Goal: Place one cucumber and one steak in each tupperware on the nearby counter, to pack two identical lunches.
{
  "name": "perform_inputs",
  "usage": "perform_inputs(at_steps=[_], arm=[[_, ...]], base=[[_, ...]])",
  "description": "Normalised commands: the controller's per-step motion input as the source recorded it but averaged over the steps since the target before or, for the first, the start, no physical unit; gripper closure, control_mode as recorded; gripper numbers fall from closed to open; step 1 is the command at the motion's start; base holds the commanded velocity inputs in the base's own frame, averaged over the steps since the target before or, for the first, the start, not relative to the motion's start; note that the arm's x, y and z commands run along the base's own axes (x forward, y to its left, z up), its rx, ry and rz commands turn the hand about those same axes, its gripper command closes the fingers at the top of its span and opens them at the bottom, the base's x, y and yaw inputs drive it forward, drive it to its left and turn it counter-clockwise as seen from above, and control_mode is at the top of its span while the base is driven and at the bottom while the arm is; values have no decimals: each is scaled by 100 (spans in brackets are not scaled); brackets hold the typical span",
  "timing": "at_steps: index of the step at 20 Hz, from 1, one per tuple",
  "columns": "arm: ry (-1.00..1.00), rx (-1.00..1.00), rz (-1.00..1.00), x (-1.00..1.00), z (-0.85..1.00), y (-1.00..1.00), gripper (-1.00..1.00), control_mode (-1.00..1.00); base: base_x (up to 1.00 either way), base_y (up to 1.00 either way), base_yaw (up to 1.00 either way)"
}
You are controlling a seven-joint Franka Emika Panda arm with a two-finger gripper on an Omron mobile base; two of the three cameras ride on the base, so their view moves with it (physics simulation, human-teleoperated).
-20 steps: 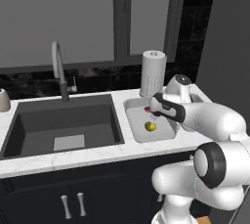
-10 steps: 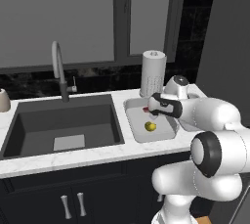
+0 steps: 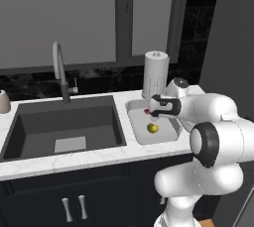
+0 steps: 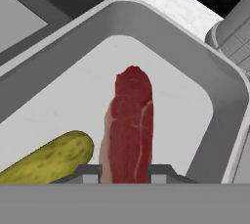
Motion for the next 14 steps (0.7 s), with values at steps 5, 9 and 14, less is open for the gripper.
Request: perform_inputs(at_steps=[5, 9, 14], arm=[[0, 0, 0, 12, -16, 0, 100, -100], [0, 0, 0, 6, -12, 0, 100, -100], [0, 0, 1, 8, -5, 0, 100, -100]], base=[[0, 0, 0], [0, 0, 0], [0, 0, 0]])
